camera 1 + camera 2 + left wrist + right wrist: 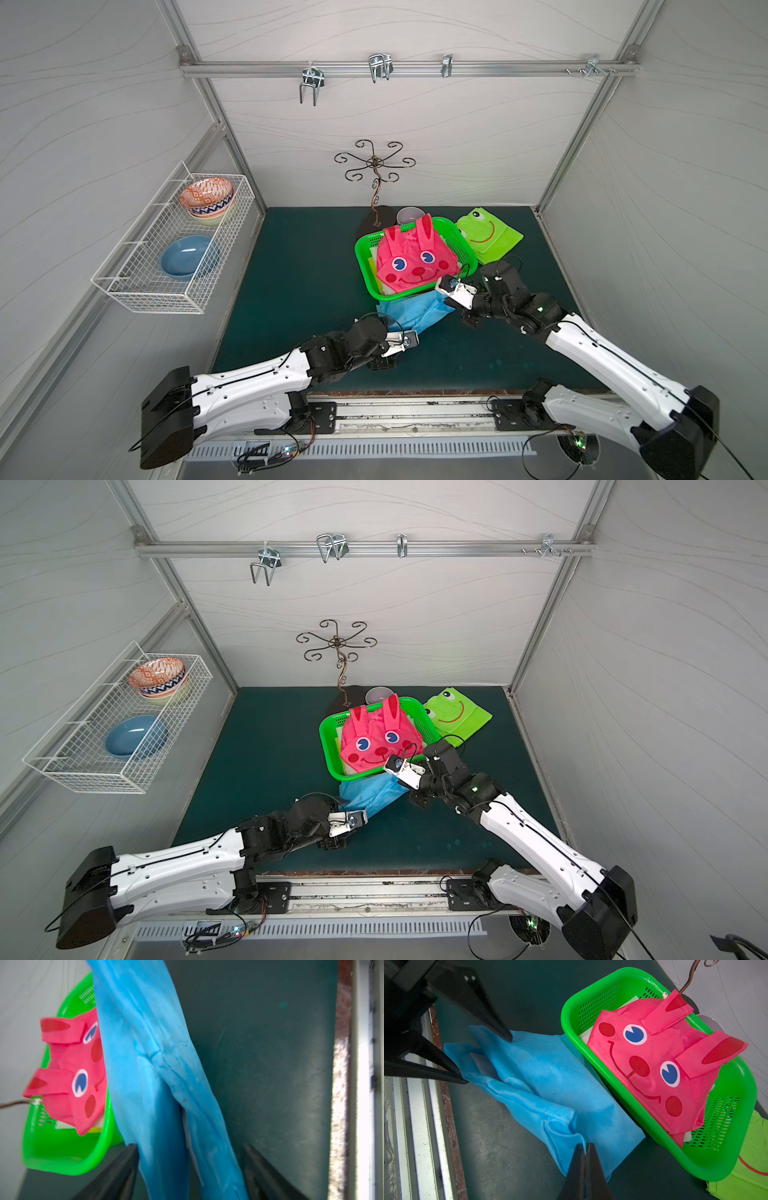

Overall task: Put the folded raincoat in the basket
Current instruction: Pick up the raincoat from the center of the board.

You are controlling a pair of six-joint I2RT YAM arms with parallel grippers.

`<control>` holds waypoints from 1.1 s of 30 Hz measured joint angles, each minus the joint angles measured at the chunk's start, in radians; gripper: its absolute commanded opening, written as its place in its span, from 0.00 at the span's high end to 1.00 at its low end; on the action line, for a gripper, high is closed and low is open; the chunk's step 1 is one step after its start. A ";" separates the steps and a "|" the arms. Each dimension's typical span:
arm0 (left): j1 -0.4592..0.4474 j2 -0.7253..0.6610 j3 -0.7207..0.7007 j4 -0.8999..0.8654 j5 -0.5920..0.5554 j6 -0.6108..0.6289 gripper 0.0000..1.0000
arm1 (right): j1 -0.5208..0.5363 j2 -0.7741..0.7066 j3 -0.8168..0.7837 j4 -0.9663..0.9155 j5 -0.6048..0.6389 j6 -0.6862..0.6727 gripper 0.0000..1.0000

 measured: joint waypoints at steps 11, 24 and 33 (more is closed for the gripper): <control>0.119 -0.028 0.030 -0.093 -0.010 0.006 0.94 | -0.003 -0.073 -0.024 0.017 -0.072 -0.020 1.00; 0.158 -0.013 0.299 -0.339 0.070 0.112 1.00 | -0.026 -0.113 0.037 -0.029 -0.178 -0.062 1.00; 0.351 0.262 0.667 -0.499 0.249 0.165 1.00 | -0.197 0.047 0.227 -0.027 -0.275 0.036 1.00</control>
